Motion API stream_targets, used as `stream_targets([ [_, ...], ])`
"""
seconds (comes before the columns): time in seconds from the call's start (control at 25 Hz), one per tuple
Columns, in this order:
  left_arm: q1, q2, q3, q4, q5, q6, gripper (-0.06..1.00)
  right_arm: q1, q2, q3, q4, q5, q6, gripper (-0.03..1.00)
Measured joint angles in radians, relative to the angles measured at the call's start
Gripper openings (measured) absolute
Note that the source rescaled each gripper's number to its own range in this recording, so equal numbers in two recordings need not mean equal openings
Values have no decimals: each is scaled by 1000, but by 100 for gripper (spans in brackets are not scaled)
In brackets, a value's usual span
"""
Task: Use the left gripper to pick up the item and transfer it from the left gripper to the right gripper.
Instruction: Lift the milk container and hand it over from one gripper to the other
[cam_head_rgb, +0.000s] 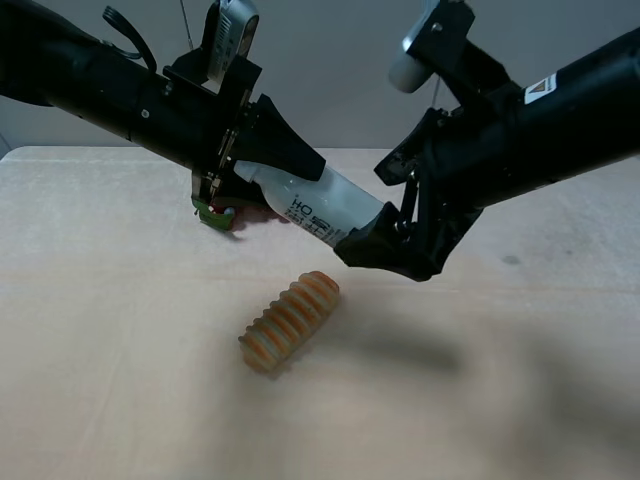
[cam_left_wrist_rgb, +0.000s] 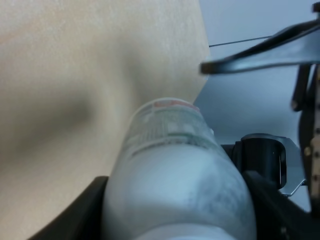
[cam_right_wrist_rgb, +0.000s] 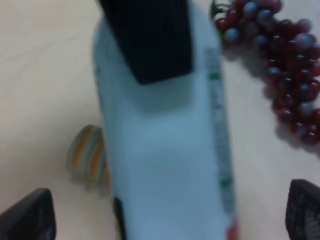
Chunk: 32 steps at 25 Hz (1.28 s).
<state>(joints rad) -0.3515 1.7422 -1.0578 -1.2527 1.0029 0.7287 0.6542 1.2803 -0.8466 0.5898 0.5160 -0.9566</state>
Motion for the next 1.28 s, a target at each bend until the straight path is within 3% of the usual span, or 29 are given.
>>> stream_targets([
  [0.44,0,0,0,0,0,0,0,49,91,0,-7,-134,-17,100],
  [1.28,0,0,0,0,0,1,0,63,150,0,-8,-139,-13,100],
])
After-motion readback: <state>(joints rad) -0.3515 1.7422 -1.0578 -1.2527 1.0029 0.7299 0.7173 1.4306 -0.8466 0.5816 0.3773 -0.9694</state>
